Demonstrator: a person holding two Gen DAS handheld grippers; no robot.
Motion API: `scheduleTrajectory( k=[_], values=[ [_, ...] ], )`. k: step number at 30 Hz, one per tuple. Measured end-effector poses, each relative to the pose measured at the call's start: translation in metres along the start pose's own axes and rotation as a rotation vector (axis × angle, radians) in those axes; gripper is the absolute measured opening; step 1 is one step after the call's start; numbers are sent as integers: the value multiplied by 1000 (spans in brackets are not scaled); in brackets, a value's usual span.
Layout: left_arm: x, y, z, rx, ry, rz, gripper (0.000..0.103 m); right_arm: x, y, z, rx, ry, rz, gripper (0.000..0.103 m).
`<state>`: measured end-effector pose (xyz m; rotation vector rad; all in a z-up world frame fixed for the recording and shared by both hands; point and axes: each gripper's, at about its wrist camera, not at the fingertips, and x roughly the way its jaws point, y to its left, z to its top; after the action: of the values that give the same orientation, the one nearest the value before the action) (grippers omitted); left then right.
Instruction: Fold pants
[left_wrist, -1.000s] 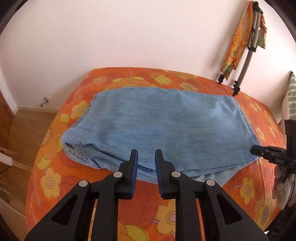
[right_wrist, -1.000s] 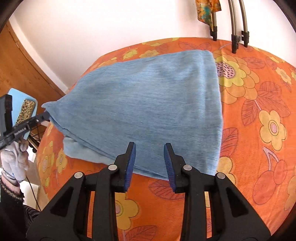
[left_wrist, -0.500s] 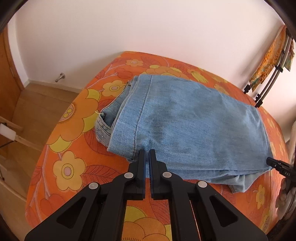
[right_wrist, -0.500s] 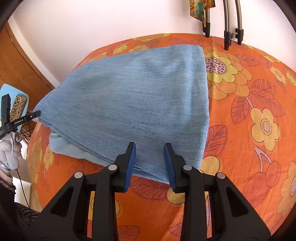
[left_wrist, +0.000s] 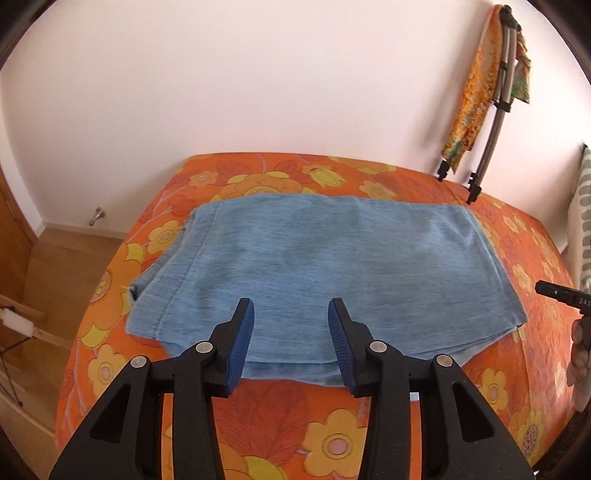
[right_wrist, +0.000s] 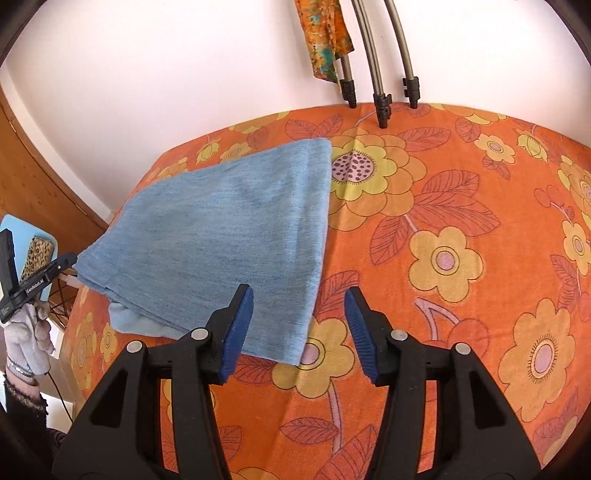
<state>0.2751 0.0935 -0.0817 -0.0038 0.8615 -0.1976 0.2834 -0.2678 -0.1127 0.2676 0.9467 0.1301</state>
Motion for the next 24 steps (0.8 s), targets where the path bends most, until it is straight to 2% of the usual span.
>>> scheduleTrajectory(
  k=[5, 8, 12, 20, 24],
  values=[
    [19, -75, -2, 106, 50, -133, 40, 5, -12, -9, 2, 46, -2, 54],
    [30, -117, -7, 158, 87, -201, 40, 15, -12, -14, 9, 90, 31, 54],
    [43, -164, -15, 239, 122, -258, 40, 25, -6, -18, 0, 121, 69, 54],
    [57, -220, -23, 345, 145, -294, 40, 44, -23, -11, 86, 157, 130, 53],
    [60, -235, -24, 371, 145, -304, 42, 47, -26, -8, 100, 169, 157, 43]
  ],
)
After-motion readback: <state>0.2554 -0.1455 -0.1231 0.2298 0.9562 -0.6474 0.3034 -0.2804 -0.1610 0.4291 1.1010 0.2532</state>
